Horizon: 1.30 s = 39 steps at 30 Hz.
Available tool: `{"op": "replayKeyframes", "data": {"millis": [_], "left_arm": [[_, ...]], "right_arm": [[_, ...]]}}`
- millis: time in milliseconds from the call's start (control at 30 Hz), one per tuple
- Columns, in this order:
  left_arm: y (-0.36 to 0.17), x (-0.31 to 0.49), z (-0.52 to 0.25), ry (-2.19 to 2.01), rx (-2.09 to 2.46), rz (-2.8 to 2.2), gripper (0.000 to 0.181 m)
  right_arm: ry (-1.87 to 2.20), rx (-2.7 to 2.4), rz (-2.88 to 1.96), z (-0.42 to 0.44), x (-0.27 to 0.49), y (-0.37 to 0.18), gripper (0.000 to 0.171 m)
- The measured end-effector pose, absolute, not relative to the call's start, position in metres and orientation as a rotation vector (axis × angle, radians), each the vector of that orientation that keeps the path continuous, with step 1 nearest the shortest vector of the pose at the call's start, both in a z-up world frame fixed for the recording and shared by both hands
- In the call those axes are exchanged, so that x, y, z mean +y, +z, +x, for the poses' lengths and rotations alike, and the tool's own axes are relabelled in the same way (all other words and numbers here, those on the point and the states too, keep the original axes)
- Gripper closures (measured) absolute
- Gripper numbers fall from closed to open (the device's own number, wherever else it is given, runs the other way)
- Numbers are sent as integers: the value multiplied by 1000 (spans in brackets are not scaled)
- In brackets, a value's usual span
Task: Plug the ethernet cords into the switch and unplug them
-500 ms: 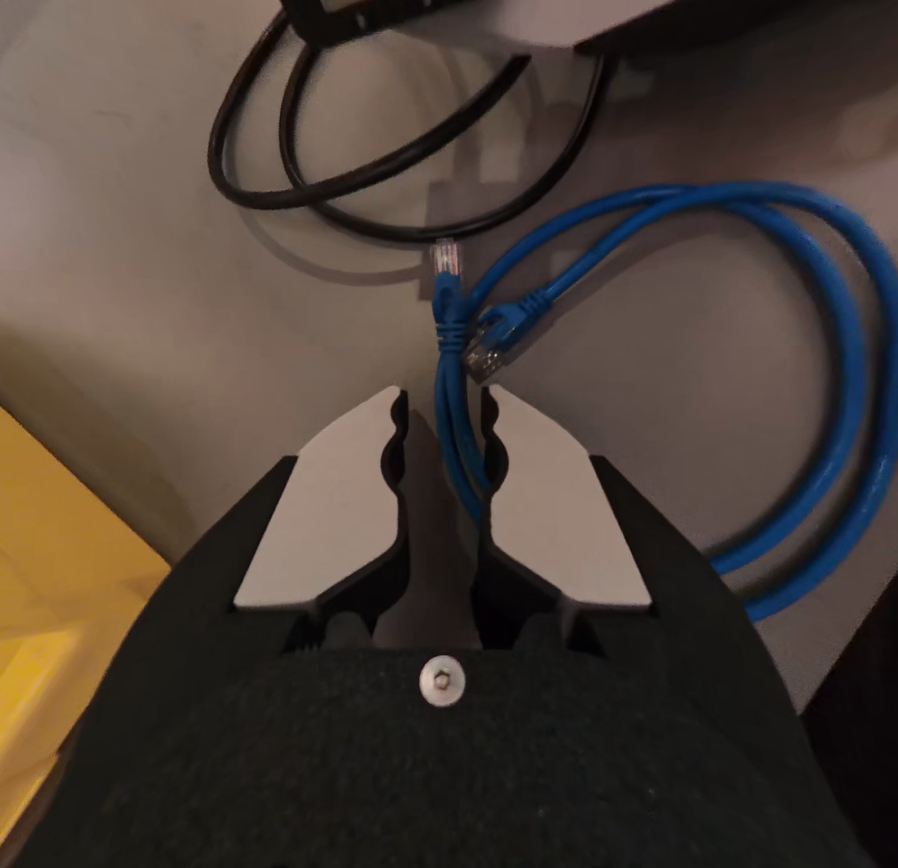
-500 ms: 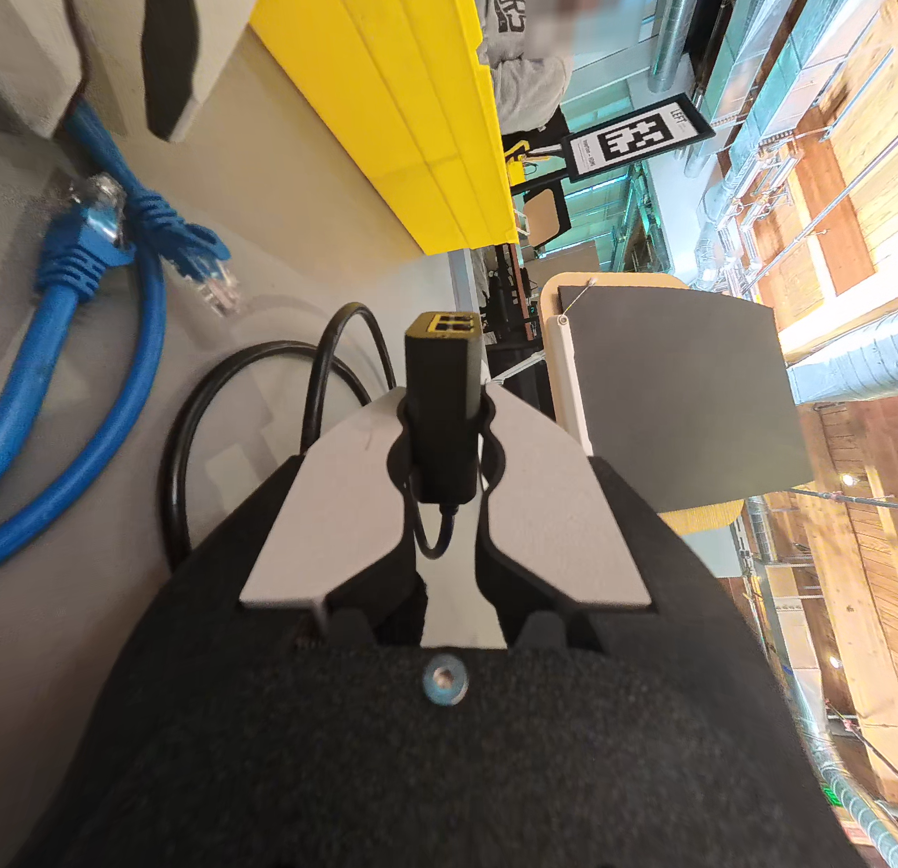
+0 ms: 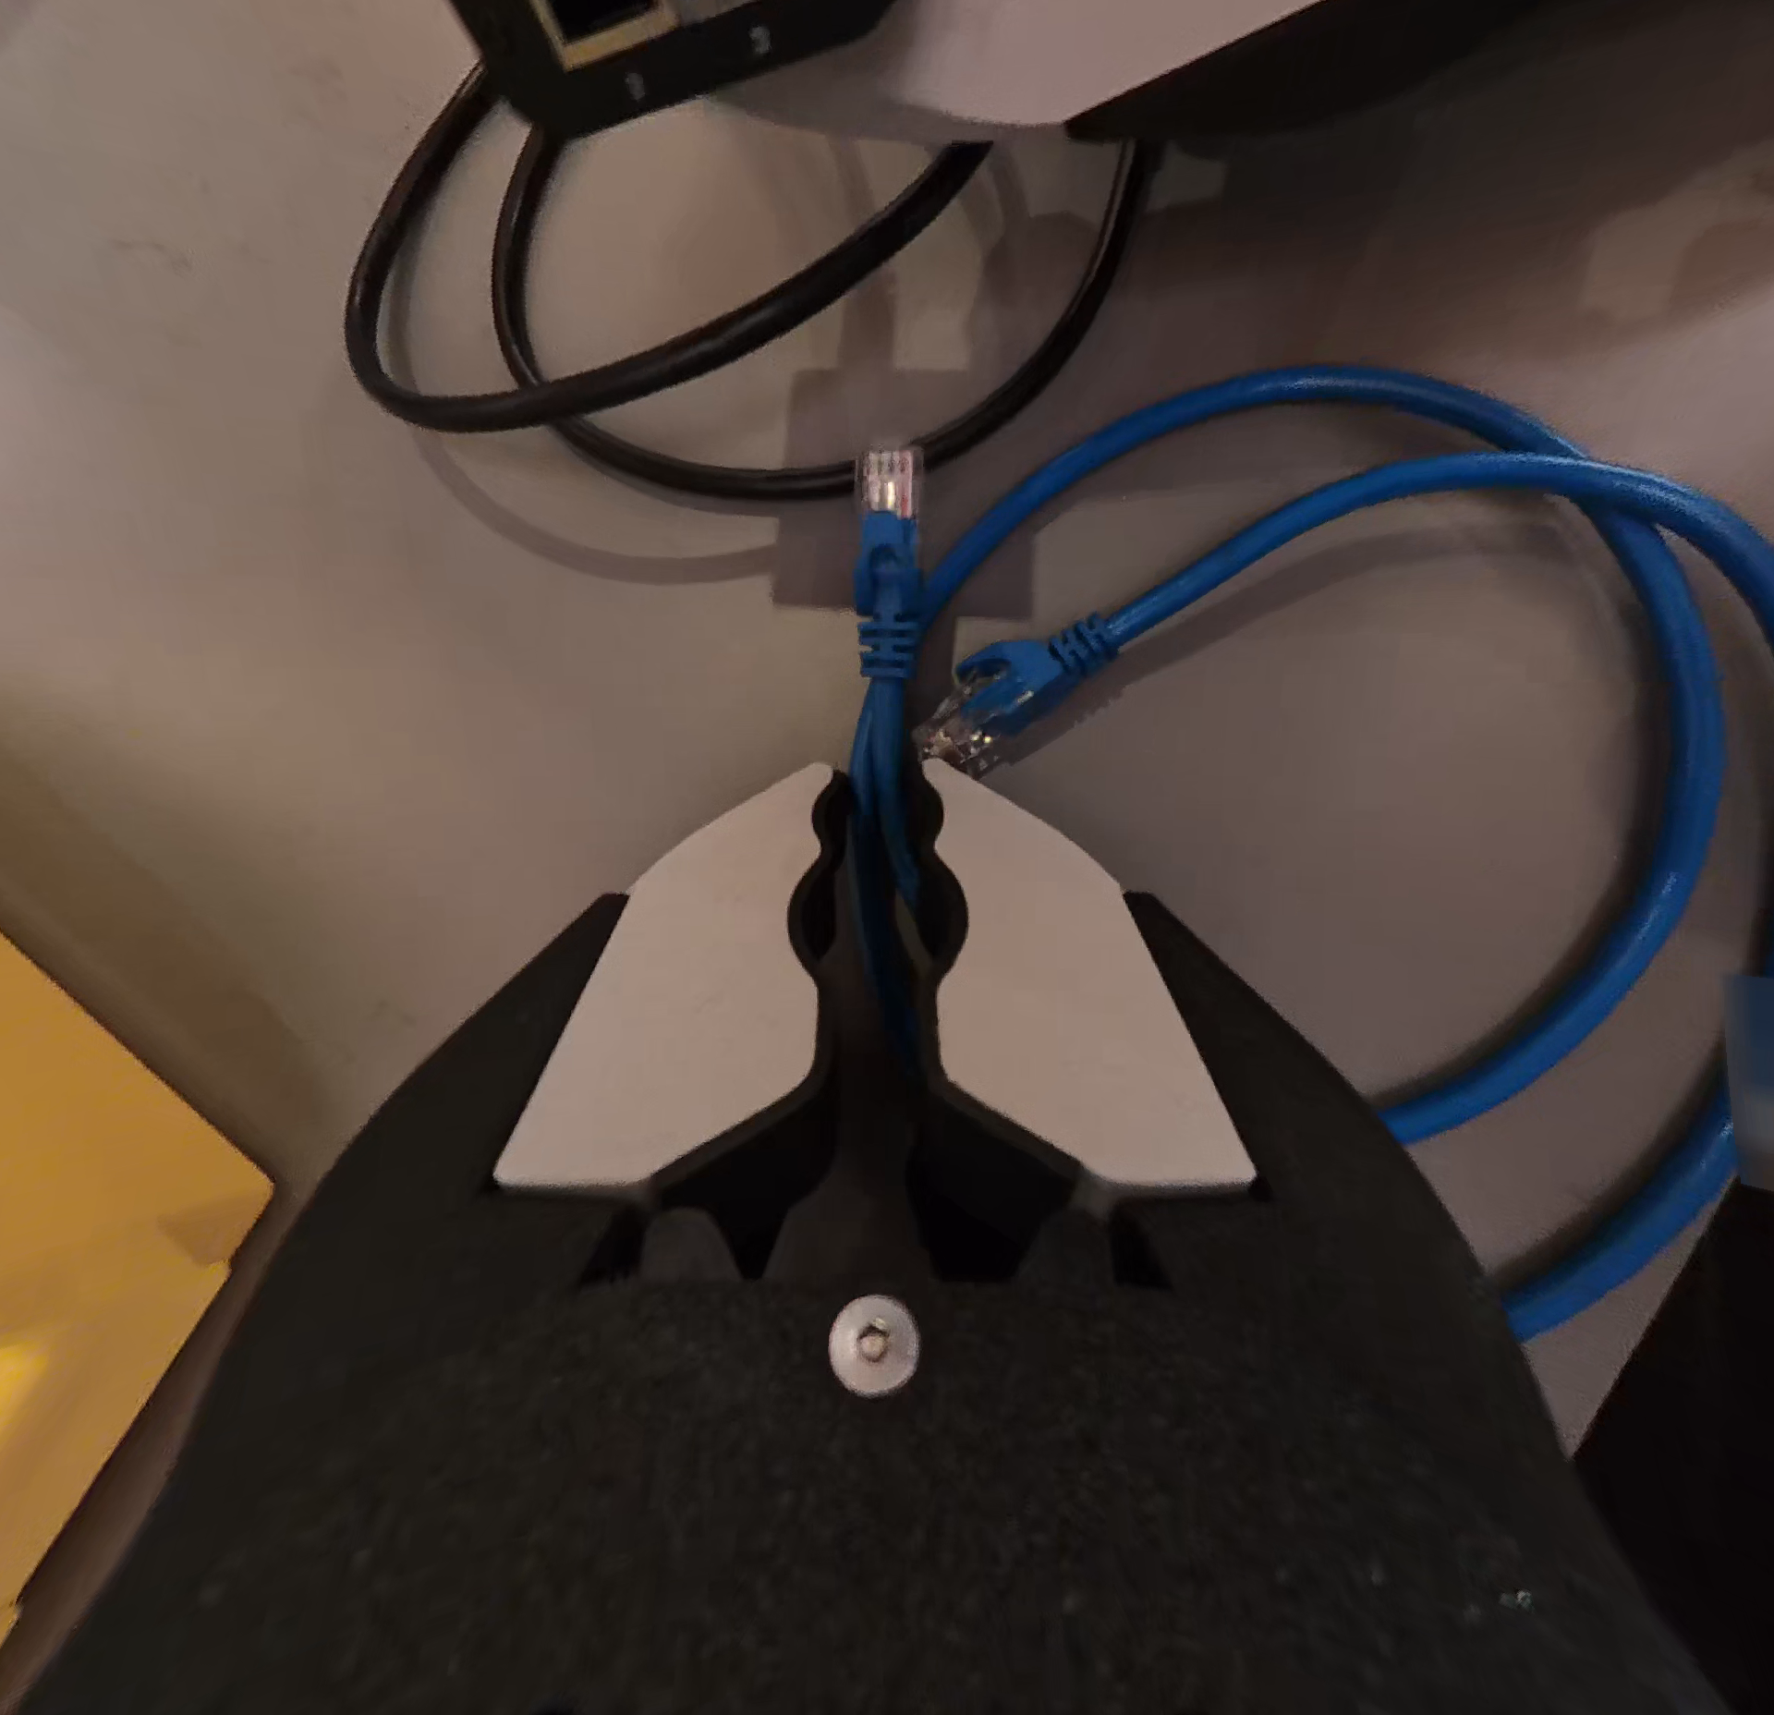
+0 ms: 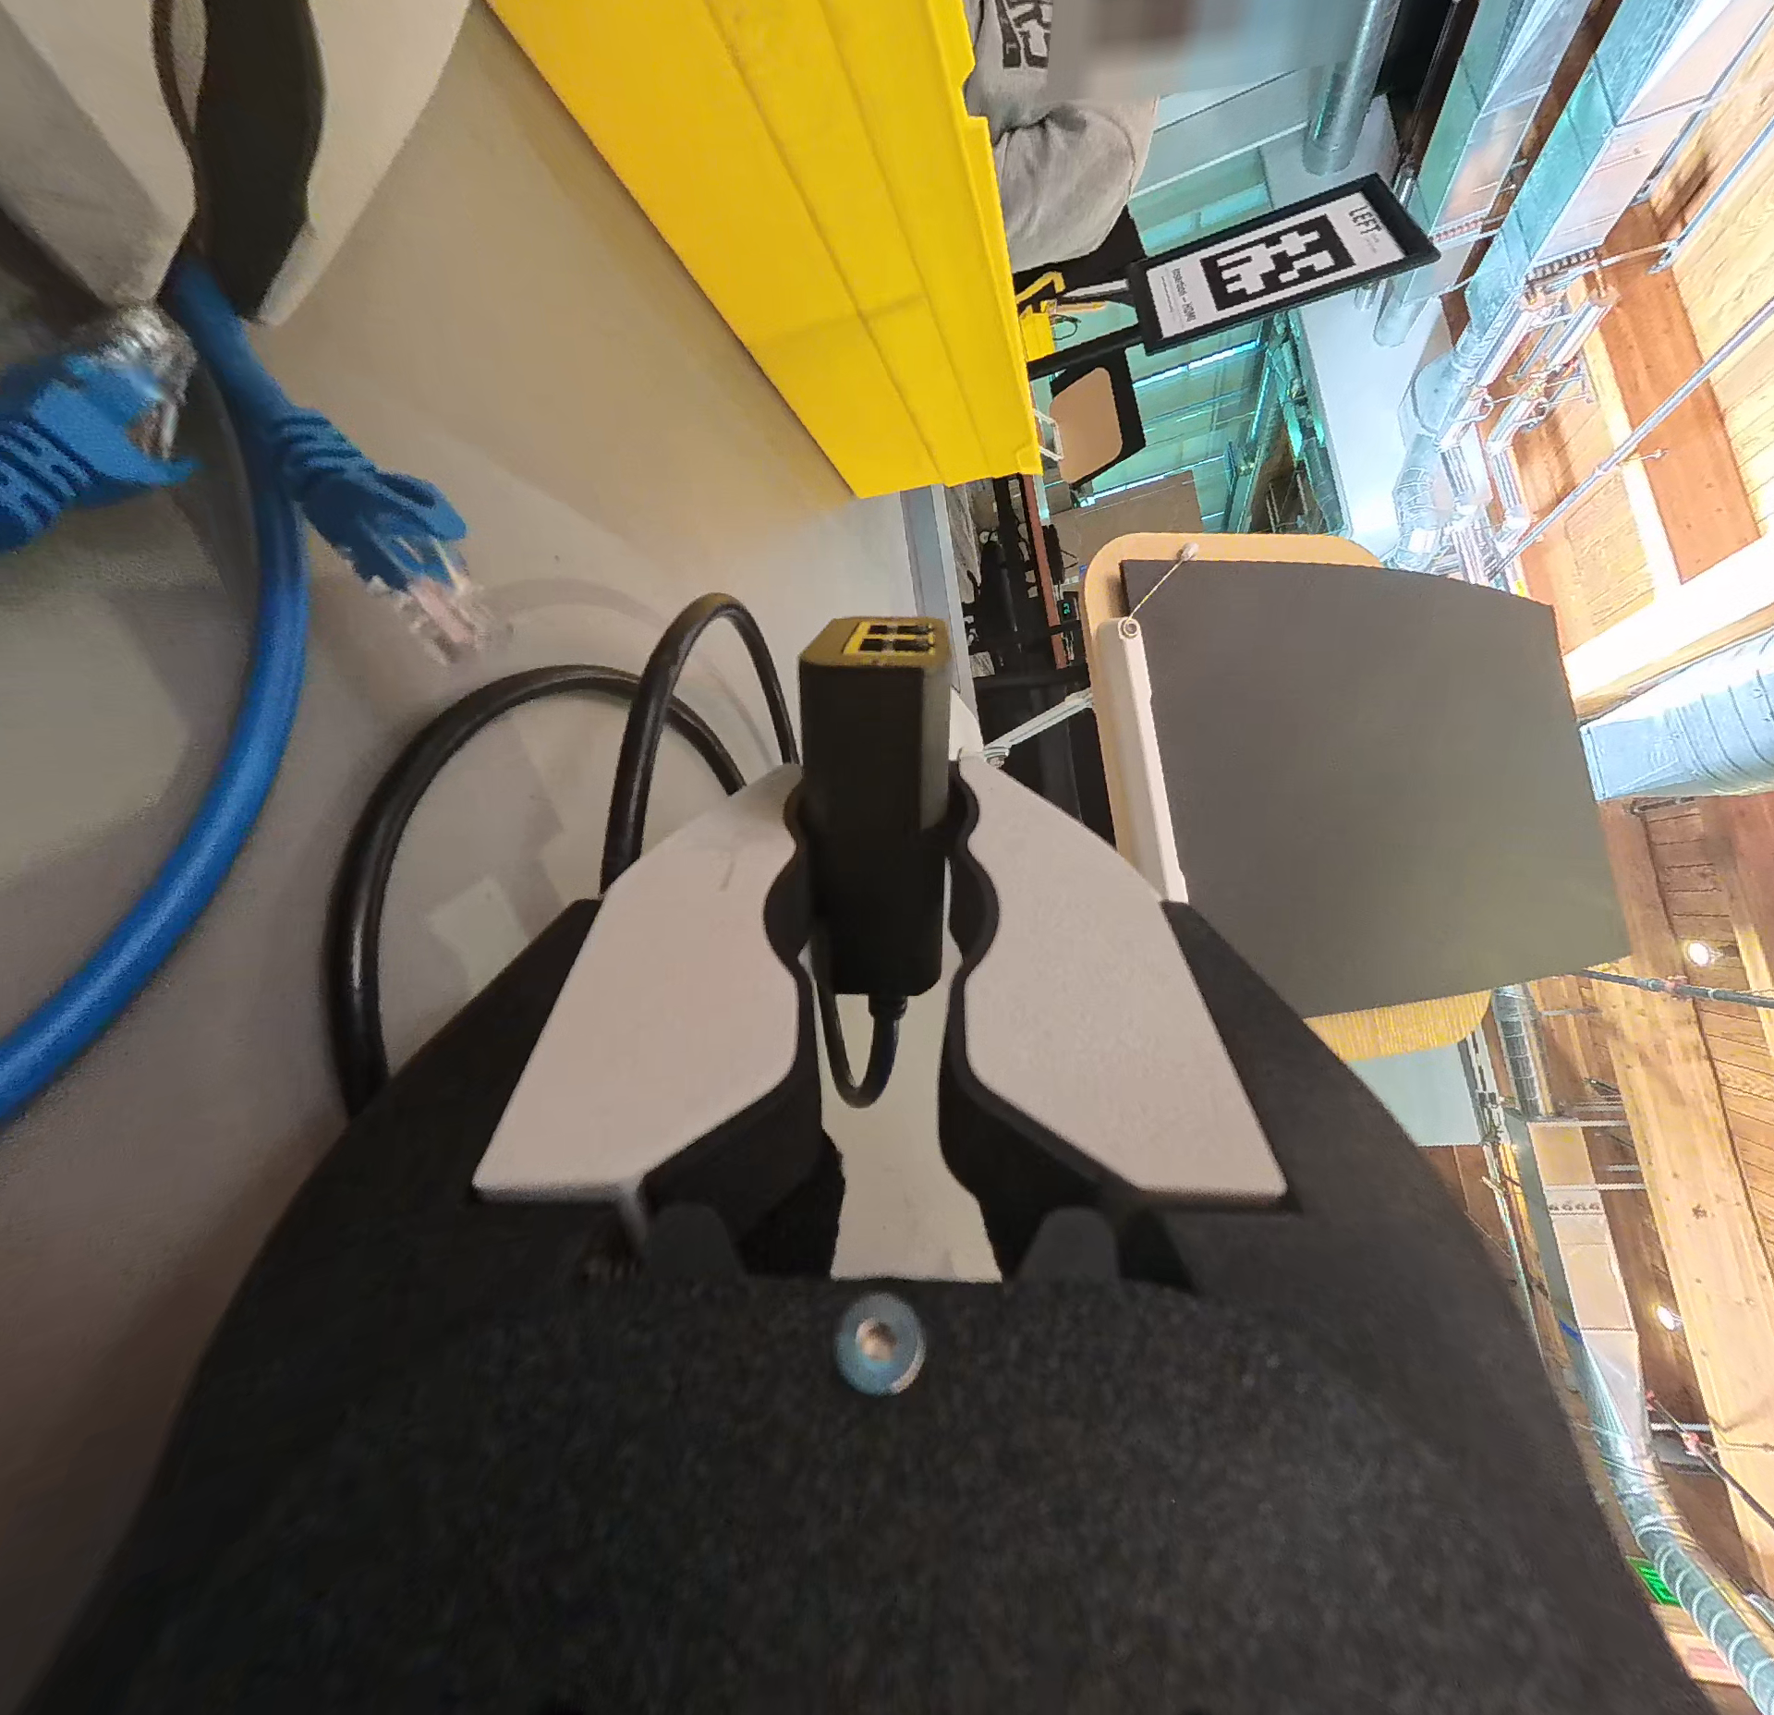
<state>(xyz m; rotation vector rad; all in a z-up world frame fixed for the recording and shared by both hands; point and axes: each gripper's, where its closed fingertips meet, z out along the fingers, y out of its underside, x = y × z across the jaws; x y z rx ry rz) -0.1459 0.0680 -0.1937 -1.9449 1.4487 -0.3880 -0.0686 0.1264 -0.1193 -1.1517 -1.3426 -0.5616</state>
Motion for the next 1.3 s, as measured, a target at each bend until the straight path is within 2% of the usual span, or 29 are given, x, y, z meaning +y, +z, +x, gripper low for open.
{"op": "replayKeyframes", "data": {"millis": [200,400,500,600,700,900,1067,1300], "left_arm": [[-188,74,-151,-289,1444,-1875,168],[-189,62,-145,-274,1494,-1843,181],[-195,66,-150,-357,1430,-1952,180],[-195,69,-155,-387,1377,-2031,167],[-194,70,-157,-436,1314,-2096,163],[-175,80,-175,-338,1077,-2169,166],[-195,73,-182,-268,1063,-2276,165],[-196,83,-179,-243,1033,-2240,174]], "right_arm": [[-564,-1351,-1153,-69,126,-121,147],[-565,-1359,-1161,-69,127,-124,147],[-565,-1364,-1164,-69,127,-125,147],[-564,-1365,-1170,-69,127,-126,147],[-561,-1364,-1179,-68,129,-127,147],[-557,-1363,-1187,-66,129,-128,147],[-538,-1360,-1204,-66,131,-128,147],[-538,-1367,-1204,-66,130,-129,147]]}}
